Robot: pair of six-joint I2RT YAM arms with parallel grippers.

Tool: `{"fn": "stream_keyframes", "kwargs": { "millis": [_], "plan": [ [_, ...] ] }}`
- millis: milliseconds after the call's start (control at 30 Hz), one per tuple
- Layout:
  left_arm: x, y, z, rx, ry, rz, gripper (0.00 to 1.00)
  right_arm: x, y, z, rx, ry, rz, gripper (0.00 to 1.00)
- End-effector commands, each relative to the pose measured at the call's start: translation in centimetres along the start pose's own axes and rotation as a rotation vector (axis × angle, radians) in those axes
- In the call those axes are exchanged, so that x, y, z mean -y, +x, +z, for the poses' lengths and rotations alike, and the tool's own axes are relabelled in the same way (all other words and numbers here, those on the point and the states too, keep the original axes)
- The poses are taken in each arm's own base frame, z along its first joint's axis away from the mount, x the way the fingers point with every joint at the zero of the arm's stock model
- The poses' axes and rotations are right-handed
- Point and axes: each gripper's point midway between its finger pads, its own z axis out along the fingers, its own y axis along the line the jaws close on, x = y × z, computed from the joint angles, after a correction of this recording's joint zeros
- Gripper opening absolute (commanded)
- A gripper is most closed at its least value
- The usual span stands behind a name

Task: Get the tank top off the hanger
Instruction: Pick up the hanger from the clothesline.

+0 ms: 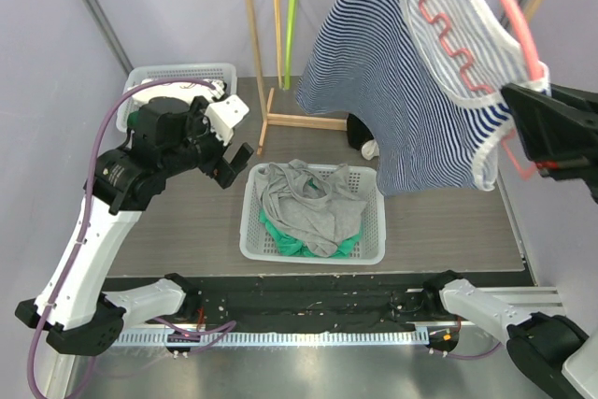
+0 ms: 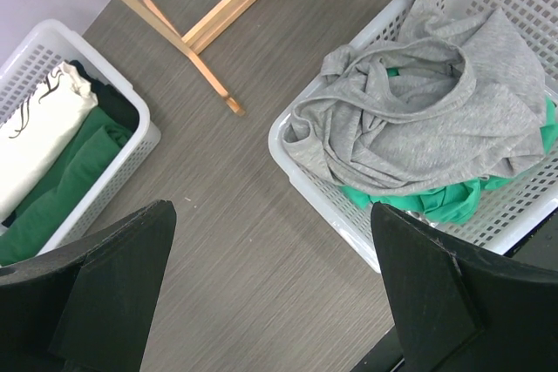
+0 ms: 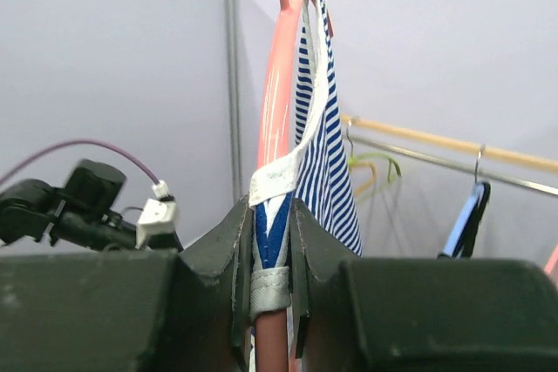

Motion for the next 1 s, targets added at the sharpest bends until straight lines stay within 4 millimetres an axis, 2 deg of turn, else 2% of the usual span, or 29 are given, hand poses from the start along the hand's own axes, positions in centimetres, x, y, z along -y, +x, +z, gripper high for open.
{"fn": "stream_keyframes", "kwargs": {
  "millis": [0,300,533,633,667,733,767,833,867,933,967],
  "plan": [
    [-0.6,-2.3,-1.0,0.083,-0.019,-0.008,1.00,-1.6,-2.8,0.7,0.105,-0.085,0.012,0.01],
    [-0.3,-2.3,-1.3,0.095,-0.007,-0.012,1.00,-1.9,-1.2,2.5,0.064,-0.135,0.056,0.01],
    [-0.2,-2.4,-1.9,0.105,-0.007,-0.012,1.00,-1.5,1.3,4.9,0.004,-0.161,0.076,0.01],
    [-0.2,-2.8,-2.8,0.121,-0.011,-0.006,1.00,-1.7,3.1,5.2,-0.051,-0.187,0.074,0.01],
    [-0.2,-3.0,-3.1,0.125,-0.012,-0.007,1.00,-1.6,4.7,5.5,-0.093,-0.193,0.087,0.01],
    [-0.1,-3.5,-4.2,0.148,-0.012,-0.004,0.99,-2.5,6.1,5.0,-0.137,-0.247,0.097,0.01],
    [0.1,-3.7,-4.9,0.170,-0.008,0.000,1.00,-2.6,7.9,4.9,-0.188,-0.265,0.113,0.01],
    [0.3,-3.8,-5.9,0.188,-0.002,0.040,1.00,-3.8,9.1,4.0,-0.229,-0.332,0.132,0.01],
    [0.6,-4.0,-6.8,0.211,0.006,0.058,1.00,-3.8,10.8,3.7,-0.271,-0.343,0.153,0.01],
    [0.6,-4.5,-8.3,0.261,-0.004,0.131,1.00,-4.6,10.9,2.4,-0.272,-0.375,0.157,0.01],
    [0.6,-5.0,-9.0,0.299,-0.014,0.162,1.00,-4.6,12.2,2.2,-0.293,-0.379,0.168,0.01]
  ]
}}
